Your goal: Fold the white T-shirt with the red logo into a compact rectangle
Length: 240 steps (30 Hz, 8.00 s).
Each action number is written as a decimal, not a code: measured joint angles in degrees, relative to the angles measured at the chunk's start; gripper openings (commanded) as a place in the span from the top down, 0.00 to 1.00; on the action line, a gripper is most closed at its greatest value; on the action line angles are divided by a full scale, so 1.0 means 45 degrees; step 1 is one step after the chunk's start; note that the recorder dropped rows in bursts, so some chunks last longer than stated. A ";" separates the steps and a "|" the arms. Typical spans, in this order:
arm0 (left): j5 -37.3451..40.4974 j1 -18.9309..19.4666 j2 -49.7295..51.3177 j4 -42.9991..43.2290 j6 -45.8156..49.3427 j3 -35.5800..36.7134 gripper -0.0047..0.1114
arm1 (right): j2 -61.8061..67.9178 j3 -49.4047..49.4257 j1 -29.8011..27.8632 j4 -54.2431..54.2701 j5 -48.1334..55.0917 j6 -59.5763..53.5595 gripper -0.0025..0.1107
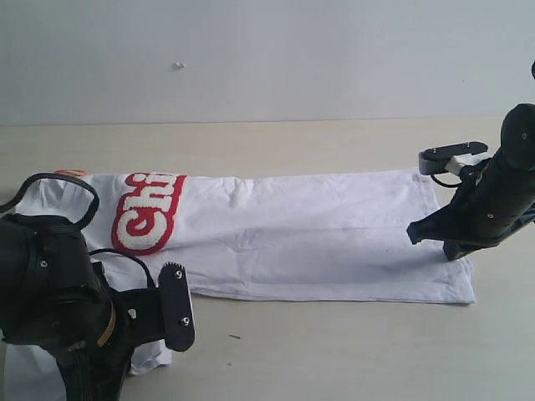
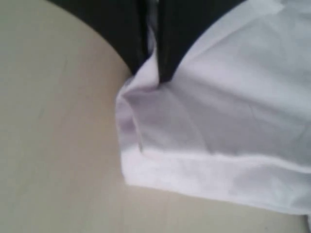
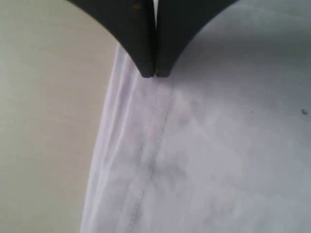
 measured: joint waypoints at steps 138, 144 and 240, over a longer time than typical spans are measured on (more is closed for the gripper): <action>0.2141 1.5640 0.1204 -1.9318 1.0421 -0.4525 0.29 | -0.0188 -0.0205 0.0000 0.1640 -0.0789 -0.0917 0.98; 0.2993 1.5821 0.3432 -1.8468 1.0161 -0.6516 0.31 | -0.0188 -0.0205 0.0000 0.1640 -0.0910 -0.0917 0.98; 0.2961 0.3268 0.1946 -1.0866 0.1972 -1.1867 0.50 | -0.1831 -0.1143 -0.1789 0.4986 0.3510 -0.2591 0.47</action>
